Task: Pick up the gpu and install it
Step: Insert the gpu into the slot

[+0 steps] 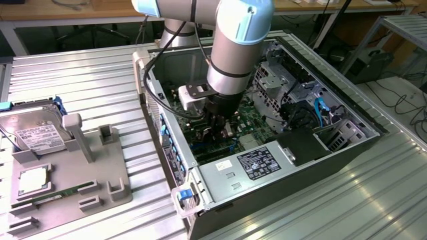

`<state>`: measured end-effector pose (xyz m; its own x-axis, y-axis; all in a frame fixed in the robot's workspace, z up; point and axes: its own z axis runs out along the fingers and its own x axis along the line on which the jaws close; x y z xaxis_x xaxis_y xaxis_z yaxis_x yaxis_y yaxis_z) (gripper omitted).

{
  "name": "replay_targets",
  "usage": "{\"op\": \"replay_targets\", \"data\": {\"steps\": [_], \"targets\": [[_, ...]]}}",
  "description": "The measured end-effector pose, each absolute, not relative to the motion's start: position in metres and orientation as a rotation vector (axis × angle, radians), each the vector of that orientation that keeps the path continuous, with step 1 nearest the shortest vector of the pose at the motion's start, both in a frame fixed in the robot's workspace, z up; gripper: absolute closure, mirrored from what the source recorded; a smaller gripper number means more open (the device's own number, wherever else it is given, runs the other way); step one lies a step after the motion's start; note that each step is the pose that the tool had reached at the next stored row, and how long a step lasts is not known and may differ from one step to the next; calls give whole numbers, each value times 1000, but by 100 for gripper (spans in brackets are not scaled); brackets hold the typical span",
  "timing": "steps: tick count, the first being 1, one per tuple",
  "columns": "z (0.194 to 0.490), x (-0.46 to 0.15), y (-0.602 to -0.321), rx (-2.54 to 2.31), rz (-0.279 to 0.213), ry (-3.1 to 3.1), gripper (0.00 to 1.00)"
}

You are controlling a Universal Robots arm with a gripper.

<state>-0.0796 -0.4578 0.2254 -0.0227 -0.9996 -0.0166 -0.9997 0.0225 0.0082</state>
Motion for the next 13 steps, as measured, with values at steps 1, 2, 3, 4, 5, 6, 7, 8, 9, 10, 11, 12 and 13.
{"op": "replay_targets", "data": {"steps": [1,2,3,4,5,6,7,8,9,10,11,12,13], "targets": [[225,-80,-457,-2190,29,2240,72],[225,-80,-458,-2190,29,2241,71],[225,-80,-458,-2191,28,2241,71],[226,-80,-458,-2192,27,2242,65],[226,-80,-458,-2192,27,2242,65],[229,-80,-458,-2191,26,2241,65],[233,-80,-458,-2191,24,2241,65],[240,-80,-458,-2190,22,2240,65],[245,-80,-458,-2189,22,2239,65],[249,-80,-458,-2189,21,2239,65],[254,-80,-458,-2189,20,2239,65],[259,-80,-458,-2189,19,2239,65],[263,-80,-458,-2188,19,2238,65]]}}
